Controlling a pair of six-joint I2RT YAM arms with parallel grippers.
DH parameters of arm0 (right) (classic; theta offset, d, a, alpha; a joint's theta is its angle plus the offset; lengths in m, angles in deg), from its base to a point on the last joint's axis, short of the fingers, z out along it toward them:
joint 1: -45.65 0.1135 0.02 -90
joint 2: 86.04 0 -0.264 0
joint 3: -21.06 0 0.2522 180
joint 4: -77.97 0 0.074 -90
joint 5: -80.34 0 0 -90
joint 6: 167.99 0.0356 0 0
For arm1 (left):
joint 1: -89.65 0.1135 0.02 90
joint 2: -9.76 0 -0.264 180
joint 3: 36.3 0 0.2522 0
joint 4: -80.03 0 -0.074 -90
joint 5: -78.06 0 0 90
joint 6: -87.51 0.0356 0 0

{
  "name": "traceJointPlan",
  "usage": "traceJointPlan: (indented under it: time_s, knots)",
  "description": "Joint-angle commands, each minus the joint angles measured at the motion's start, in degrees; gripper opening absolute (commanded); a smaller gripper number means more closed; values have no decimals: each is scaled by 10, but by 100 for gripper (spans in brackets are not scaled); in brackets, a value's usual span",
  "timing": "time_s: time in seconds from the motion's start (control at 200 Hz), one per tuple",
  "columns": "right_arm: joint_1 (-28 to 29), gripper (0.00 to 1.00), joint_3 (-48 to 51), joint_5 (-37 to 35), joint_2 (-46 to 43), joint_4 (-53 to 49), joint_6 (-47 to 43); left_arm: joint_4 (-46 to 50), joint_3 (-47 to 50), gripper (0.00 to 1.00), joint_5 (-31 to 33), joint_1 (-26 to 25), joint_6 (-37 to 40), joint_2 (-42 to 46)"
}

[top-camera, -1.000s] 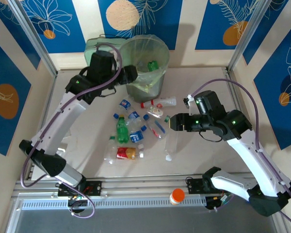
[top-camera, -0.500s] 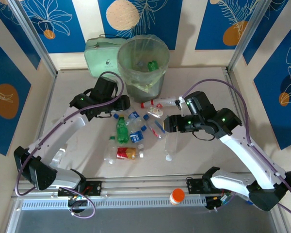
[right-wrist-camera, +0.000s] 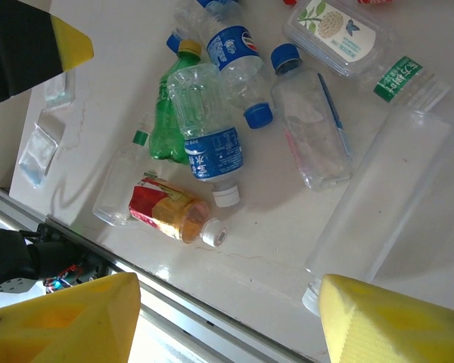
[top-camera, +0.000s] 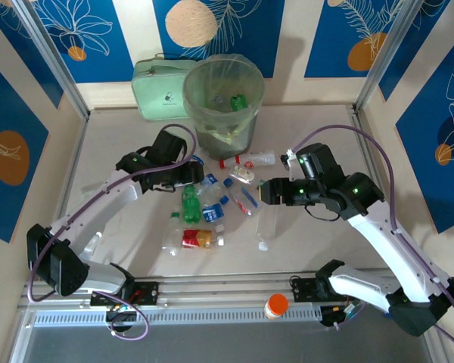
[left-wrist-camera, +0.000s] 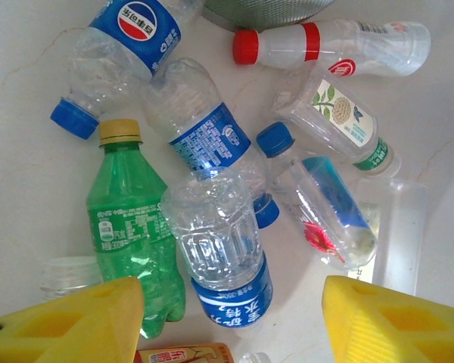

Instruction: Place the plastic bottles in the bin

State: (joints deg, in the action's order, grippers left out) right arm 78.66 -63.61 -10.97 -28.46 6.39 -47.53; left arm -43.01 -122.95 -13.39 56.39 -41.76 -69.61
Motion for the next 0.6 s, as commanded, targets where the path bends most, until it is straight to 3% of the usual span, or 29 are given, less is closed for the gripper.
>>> traceJointPlan:
  time_s: [0.0, 0.225, 0.595]
  knots:
    - [-10, 64, 8, 19, -16, -1, 2, -18, 4, 66, -16, 1, -25, -25]
    - [-25, 64, 16, 33, -39, -1, 2, -40, 23, 65, -30, 45, -47, -36]
    - [-45, 64, 57, 51, -98, 2, -3, -28, 78, 61, -36, 87, -5, -32]
